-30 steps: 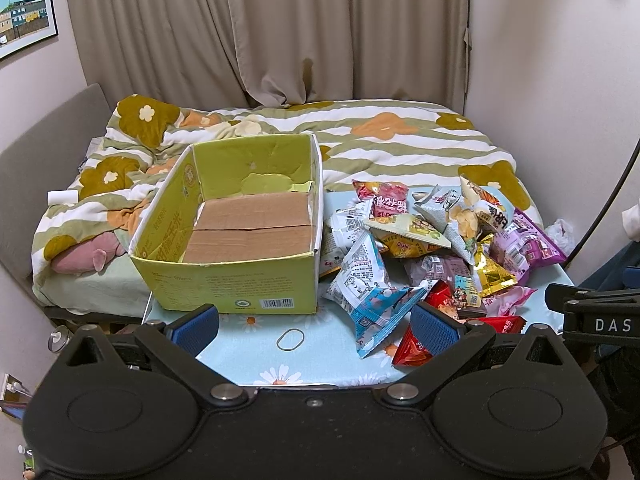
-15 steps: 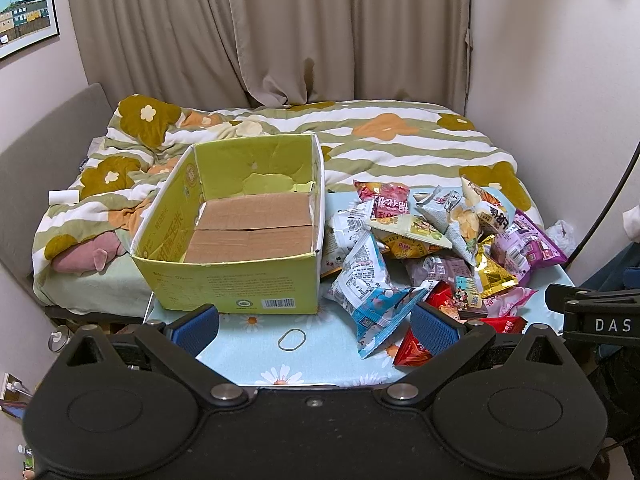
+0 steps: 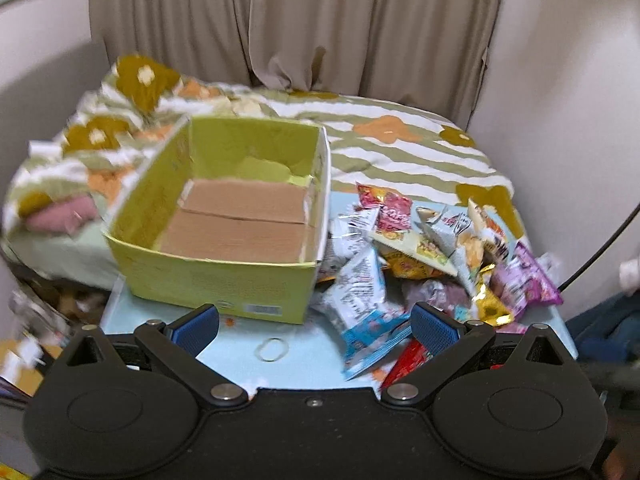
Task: Organize snacks
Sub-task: 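Grasp a white snack bag with the left tool while the right tool grasps a red chip bag, then carry both bags over the yellow box and open both tools to drop them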
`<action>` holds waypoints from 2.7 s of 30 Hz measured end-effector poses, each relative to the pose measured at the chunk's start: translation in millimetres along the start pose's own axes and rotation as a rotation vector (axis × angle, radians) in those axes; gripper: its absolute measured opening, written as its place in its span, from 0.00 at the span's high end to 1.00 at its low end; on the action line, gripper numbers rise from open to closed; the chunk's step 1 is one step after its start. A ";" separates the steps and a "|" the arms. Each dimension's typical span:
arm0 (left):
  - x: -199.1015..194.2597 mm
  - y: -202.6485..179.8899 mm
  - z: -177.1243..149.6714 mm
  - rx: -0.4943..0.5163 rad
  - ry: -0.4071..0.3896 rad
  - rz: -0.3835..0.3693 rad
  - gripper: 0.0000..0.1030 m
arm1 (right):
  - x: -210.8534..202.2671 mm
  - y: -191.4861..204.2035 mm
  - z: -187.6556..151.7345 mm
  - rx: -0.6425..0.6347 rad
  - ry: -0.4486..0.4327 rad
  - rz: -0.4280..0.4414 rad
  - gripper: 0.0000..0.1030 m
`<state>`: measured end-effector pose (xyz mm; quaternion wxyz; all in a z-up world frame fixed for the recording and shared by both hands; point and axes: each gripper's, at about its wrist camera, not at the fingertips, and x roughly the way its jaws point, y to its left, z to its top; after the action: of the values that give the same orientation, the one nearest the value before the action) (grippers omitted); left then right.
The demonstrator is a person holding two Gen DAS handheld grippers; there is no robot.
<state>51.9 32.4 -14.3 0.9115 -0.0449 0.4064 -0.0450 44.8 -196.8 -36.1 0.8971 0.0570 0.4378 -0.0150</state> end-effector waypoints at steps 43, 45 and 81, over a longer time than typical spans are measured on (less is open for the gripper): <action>181.3 -15.9 -19.0 -0.131 0.251 -0.100 0.41 | 155.0 -24.6 -3.8 -0.035 0.272 0.289 0.00; 178.4 -18.3 -20.1 -0.105 0.245 -0.093 0.41 | 154.4 -27.3 -2.4 -0.040 0.270 0.296 0.00; 89.3 -51.7 6.5 0.076 0.037 -0.066 0.41 | 87.2 -29.3 43.4 -0.090 0.004 0.338 0.45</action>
<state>113.8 -29.1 -69.7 0.9029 -0.0228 0.4193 -0.0914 130.3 -228.9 -80.9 0.8876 0.0893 0.4242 0.1557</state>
